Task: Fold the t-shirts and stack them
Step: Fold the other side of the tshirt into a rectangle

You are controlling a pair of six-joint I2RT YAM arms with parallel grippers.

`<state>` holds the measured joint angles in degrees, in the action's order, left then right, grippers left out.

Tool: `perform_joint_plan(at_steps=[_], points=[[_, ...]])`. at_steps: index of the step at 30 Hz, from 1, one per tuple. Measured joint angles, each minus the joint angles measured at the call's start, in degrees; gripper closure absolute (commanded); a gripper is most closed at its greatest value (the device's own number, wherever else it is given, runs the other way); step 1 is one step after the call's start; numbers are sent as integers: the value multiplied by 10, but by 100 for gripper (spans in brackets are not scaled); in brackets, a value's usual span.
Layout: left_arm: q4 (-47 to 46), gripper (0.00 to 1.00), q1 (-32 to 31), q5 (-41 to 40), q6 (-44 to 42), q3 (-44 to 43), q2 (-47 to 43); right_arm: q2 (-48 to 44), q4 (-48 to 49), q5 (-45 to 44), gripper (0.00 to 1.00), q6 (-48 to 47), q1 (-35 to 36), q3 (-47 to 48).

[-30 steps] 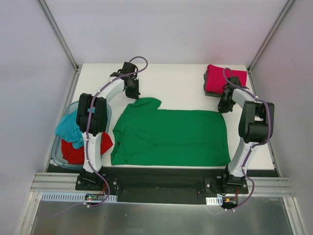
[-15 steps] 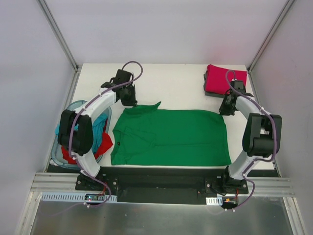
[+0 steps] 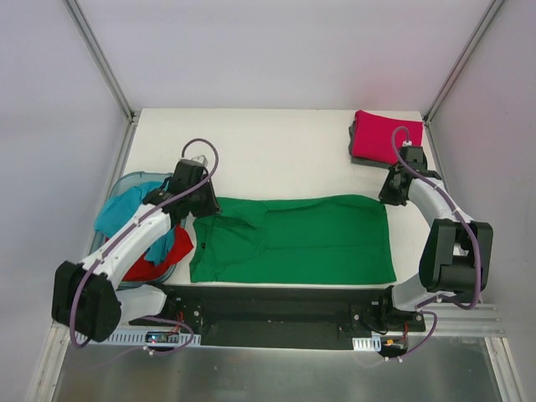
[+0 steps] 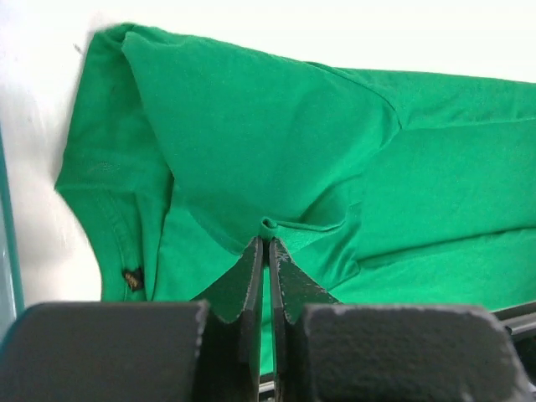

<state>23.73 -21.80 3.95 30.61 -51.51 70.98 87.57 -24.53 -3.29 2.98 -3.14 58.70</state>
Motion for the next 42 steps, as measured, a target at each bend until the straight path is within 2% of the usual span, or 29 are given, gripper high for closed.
perform_joint_plan(at_steps=[6,15,23,29,31,32,34,35,37,38,39,42], points=[[2,100,0,4,33,70,-114,-17,-18,-9,99,0,0,-4],[44,100,0,10,66,108,-216,-49,-34,-21,98,-7,0,-5],[101,100,-8,19,83,133,-287,-49,-35,-23,96,-12,0,-14],[114,100,-22,31,91,173,-294,-49,-36,-23,92,-12,0,-31],[117,94,-26,31,93,189,-294,-49,-36,-23,88,-12,0,-38],[120,94,-26,31,94,196,-294,-50,-36,-24,88,-12,0,-42],[126,83,-26,34,96,202,-294,-54,-36,-30,86,-11,0,-51],[129,69,-27,35,97,203,-294,-57,-36,-34,79,-10,0,-56],[131,56,-30,35,98,203,-299,-68,-41,-50,38,-5,0,-68],[133,50,-30,35,101,203,-304,-76,-48,-58,30,-5,0,-71],[137,41,-30,35,103,202,-310,-82,-52,-66,26,3,0,-72],[152,26,-31,35,103,191,-325,-108,-62,-90,20,1,0,-73]])
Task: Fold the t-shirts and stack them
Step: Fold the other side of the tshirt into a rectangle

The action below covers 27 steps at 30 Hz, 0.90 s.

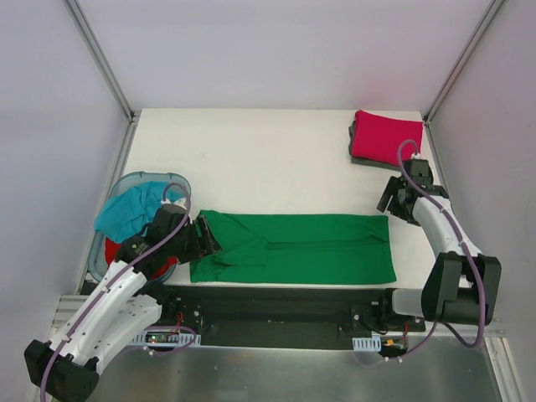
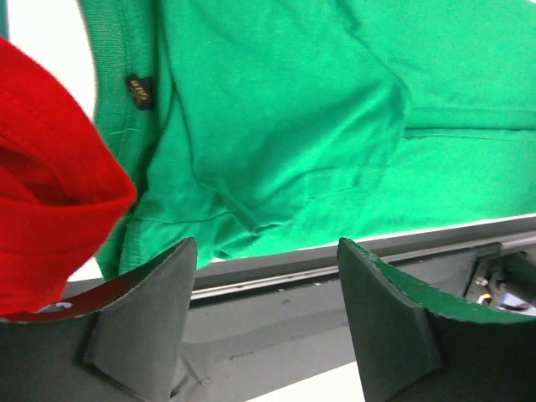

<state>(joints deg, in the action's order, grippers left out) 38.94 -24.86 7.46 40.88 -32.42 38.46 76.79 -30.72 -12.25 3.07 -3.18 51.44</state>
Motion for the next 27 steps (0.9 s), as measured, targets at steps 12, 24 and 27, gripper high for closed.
perform_joint_plan(at_steps=[12,24,27], points=[[-67,1,-72,2,0,-77,96,-98,71,227,4,-12,21,-62],[-177,1,-75,27,2,-29,269,56,90,199,4,-5,55,-74],[-174,1,-75,23,3,-12,291,57,82,159,4,-1,42,-74]])
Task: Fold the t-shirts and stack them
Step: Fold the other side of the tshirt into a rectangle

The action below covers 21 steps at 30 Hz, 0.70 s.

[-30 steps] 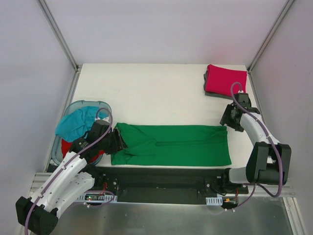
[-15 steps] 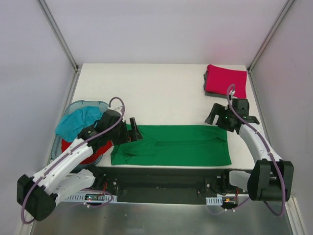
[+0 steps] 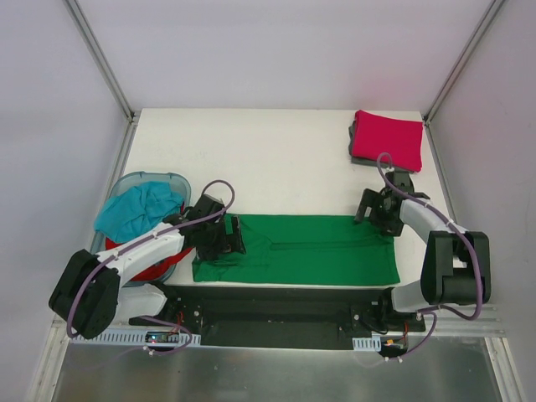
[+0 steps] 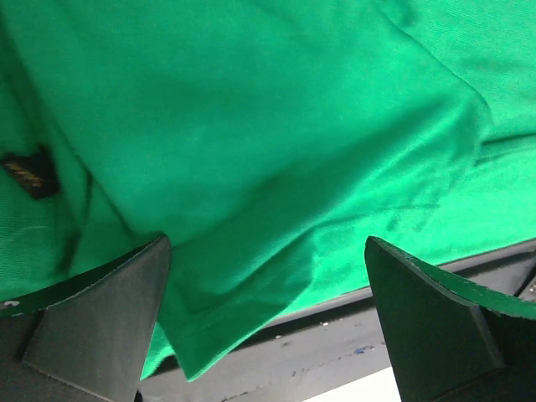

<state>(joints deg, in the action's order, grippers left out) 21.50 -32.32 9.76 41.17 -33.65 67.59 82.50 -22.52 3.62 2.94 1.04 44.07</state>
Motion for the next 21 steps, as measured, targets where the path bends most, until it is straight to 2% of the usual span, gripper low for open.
perform_joint_plan(at_steps=[6,11,15,21], points=[[-5,1,0,-9,0,-11,36,-12,-6,-31,4,-1,-16,-1],[-2,1,0,-7,-2,-16,35,-78,5,-22,4,-8,-20,-22],[26,1,0,-8,-14,-27,-26,-125,13,12,4,-11,-20,-34],[65,1,0,-21,-32,-99,-123,-132,26,46,4,-11,-20,-43]])
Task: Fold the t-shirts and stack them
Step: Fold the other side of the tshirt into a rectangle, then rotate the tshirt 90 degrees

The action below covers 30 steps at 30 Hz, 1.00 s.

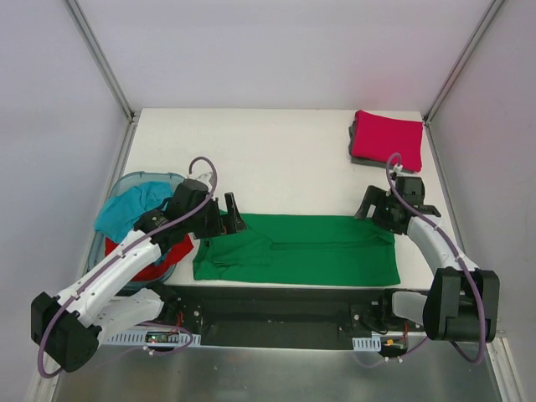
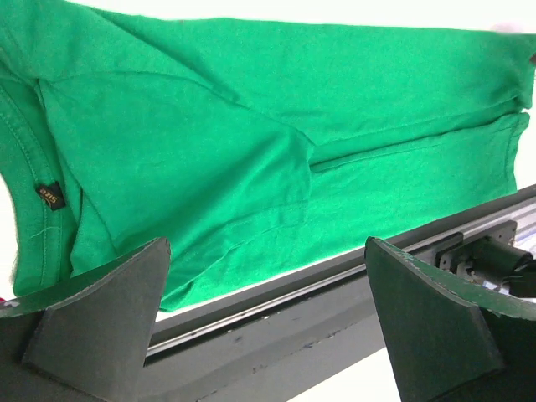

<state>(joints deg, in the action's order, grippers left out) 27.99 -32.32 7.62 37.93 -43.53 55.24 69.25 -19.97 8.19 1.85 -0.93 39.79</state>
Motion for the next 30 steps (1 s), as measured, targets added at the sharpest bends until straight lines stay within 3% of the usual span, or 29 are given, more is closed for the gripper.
perform_joint_plan(at_steps=[5,11,17,26,30], points=[[-1,1,0,-1,2,-27,32,-5,12,47,4,1,0,-23],[-67,1,3,10,19,-33,205,-1,20,86,4,4,0,-35],[-97,1,26,14,26,-111,381,51,25,82,4,6,0,-34],[-97,1,74,48,37,-330,568,92,1,77,4,32,3,0],[-85,1,97,50,48,-512,690,65,-3,77,4,50,28,-22]])
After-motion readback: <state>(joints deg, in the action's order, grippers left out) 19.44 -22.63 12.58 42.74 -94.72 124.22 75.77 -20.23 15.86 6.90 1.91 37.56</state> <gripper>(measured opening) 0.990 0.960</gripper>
